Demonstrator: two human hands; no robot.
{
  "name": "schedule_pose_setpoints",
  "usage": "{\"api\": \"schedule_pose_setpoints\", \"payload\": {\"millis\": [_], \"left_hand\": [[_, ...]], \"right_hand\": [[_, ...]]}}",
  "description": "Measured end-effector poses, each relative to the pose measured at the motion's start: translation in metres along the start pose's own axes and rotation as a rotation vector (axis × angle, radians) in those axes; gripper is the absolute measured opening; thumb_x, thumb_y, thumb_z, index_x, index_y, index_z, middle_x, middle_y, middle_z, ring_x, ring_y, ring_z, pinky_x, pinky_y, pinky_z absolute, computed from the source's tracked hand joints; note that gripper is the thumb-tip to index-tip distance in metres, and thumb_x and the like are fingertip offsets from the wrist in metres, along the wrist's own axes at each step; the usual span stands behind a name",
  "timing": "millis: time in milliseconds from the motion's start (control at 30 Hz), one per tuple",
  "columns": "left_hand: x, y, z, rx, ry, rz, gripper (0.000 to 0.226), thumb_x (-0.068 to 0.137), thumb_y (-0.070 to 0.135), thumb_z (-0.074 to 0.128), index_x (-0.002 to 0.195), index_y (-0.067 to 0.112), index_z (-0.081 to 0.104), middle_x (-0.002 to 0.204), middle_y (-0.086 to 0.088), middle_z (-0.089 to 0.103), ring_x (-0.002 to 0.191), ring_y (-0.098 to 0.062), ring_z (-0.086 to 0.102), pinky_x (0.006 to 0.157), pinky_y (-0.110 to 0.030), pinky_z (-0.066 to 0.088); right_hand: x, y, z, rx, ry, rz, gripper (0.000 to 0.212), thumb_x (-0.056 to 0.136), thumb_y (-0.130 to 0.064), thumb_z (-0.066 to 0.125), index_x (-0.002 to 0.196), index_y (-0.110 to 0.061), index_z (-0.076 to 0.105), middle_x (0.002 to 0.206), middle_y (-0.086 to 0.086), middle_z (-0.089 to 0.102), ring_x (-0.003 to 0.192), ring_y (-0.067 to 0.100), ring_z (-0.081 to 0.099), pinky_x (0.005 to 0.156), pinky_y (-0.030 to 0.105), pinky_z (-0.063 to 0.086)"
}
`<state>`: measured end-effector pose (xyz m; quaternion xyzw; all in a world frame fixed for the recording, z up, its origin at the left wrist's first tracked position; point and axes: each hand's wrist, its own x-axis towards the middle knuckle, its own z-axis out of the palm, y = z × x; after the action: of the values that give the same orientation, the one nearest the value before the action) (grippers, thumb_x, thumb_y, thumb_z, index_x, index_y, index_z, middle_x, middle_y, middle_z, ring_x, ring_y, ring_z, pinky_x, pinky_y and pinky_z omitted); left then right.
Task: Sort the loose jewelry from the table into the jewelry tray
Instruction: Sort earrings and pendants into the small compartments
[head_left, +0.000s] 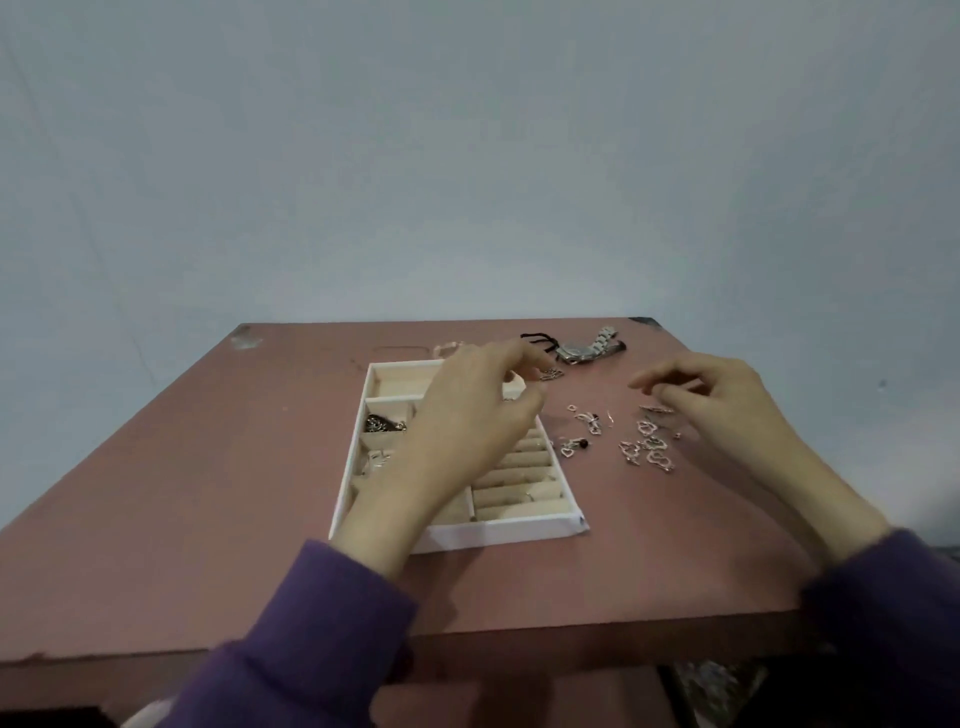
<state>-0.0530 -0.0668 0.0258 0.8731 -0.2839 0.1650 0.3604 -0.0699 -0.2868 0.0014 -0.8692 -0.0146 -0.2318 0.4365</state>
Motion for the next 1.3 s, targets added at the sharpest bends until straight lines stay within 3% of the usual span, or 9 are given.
{"api": "schedule_pose_setpoints", "payload": {"millis": [167,300,500,600,667,733,833,1033,1300], "left_hand": [[0.023,0.009,0.027,0.121,-0.194,-0.007,0.023,0.085,0.009,0.055,0.101,0.017,0.069,0.102,0.002,0.070,0.093,-0.013,0.059,0.077,-0.017,0.037],[0.033,0.010,0.037,0.288,-0.315,-0.013,0.024,0.083,0.008,0.055,0.099,0.016,0.071,0.102,-0.003,0.070,0.096,-0.021,0.061,0.078,-0.025,0.044],[0.039,0.010,0.041,0.405,-0.378,-0.041,0.023,0.083,0.014,0.055,0.099,0.015,0.071,0.103,-0.007,0.070,0.102,-0.024,0.061,0.084,-0.033,0.050],[0.039,0.012,0.040,0.396,-0.409,-0.048,0.022,0.082,0.013,0.057,0.097,0.016,0.073,0.100,-0.005,0.071,0.097,-0.022,0.062,0.081,-0.032,0.052],[0.038,0.012,0.040,0.396,-0.431,-0.051,0.021,0.082,0.011,0.058,0.096,0.017,0.073,0.099,-0.004,0.071,0.095,-0.021,0.063,0.081,-0.033,0.053],[0.038,0.012,0.040,0.398,-0.433,-0.048,0.023,0.081,0.008,0.058,0.095,0.018,0.074,0.099,-0.003,0.071,0.094,-0.020,0.064,0.082,-0.032,0.053],[0.038,0.011,0.041,0.401,-0.429,-0.051,0.025,0.080,0.005,0.058,0.094,0.019,0.073,0.100,-0.003,0.071,0.094,-0.021,0.064,0.082,-0.033,0.053],[0.037,0.009,0.043,0.375,-0.406,-0.059,0.028,0.079,0.002,0.055,0.093,0.018,0.073,0.097,-0.005,0.071,0.092,-0.022,0.065,0.081,-0.033,0.053],[0.033,0.009,0.035,0.291,-0.241,-0.010,0.030,0.082,0.004,0.048,0.096,0.016,0.072,0.094,-0.002,0.071,0.088,-0.019,0.062,0.072,-0.027,0.046]], "right_hand": [[0.003,0.004,0.003,-0.050,0.001,0.005,0.031,0.082,0.004,0.055,0.075,-0.022,0.071,0.071,-0.002,0.066,0.053,-0.008,0.056,0.058,0.021,0.042],[0.004,0.004,0.002,-0.070,-0.007,0.022,0.028,0.082,0.003,0.054,0.080,-0.017,0.073,0.078,0.010,0.068,0.054,-0.008,0.057,0.065,0.031,0.049],[0.001,0.003,0.001,-0.072,-0.017,0.035,0.026,0.083,-0.001,0.056,0.080,-0.019,0.074,0.068,-0.001,0.065,0.058,0.007,0.057,0.059,0.023,0.044],[0.001,0.001,0.002,-0.080,-0.027,0.027,0.025,0.083,0.000,0.056,0.081,-0.018,0.073,0.071,0.004,0.068,0.056,0.000,0.057,0.056,0.017,0.041],[0.001,0.001,0.002,-0.084,-0.028,0.024,0.024,0.084,-0.001,0.056,0.081,-0.018,0.073,0.074,0.005,0.069,0.059,0.006,0.059,0.059,0.021,0.043],[0.000,0.001,0.001,-0.082,-0.033,0.020,0.024,0.084,-0.002,0.056,0.081,-0.019,0.073,0.073,0.005,0.069,0.063,0.013,0.058,0.059,0.020,0.042],[-0.001,0.001,0.001,-0.091,-0.032,0.013,0.025,0.083,-0.002,0.056,0.080,-0.020,0.073,0.072,0.002,0.068,0.059,0.006,0.056,0.056,0.014,0.040],[0.000,0.002,0.002,-0.096,-0.039,0.008,0.027,0.083,-0.002,0.055,0.079,-0.022,0.072,0.071,-0.004,0.068,0.073,0.023,0.062,0.065,0.024,0.045],[0.003,0.002,0.008,-0.196,-0.056,-0.063,0.021,0.082,-0.001,0.059,0.084,-0.017,0.073,0.075,0.000,0.065,0.057,-0.006,0.051,0.057,0.004,0.036]]}}
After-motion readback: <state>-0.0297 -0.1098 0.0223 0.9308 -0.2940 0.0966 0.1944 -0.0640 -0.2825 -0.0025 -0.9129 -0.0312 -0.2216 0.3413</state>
